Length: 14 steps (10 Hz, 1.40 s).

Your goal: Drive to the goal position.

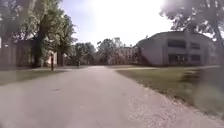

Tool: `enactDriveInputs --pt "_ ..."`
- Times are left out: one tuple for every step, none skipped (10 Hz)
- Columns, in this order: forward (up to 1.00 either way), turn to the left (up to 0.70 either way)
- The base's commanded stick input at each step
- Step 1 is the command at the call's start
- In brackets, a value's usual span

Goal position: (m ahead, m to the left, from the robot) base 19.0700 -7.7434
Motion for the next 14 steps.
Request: enactDriveInputs --pt "0.70 0.00" --pt "0.70 0.00" --pt "0.70 0.00" --pt "0.70 0.04" --pt "0.70 0.25" --pt "0.70 0.35" --pt "0.70 0.29" --pt "0.70 0.05" --pt "0.70 0.00" --pt "0.70 0.00" --pt "0.70 0.00" --pt "0.70 0.00" --pt "0.70 0.00" --pt "0.70 0.00"
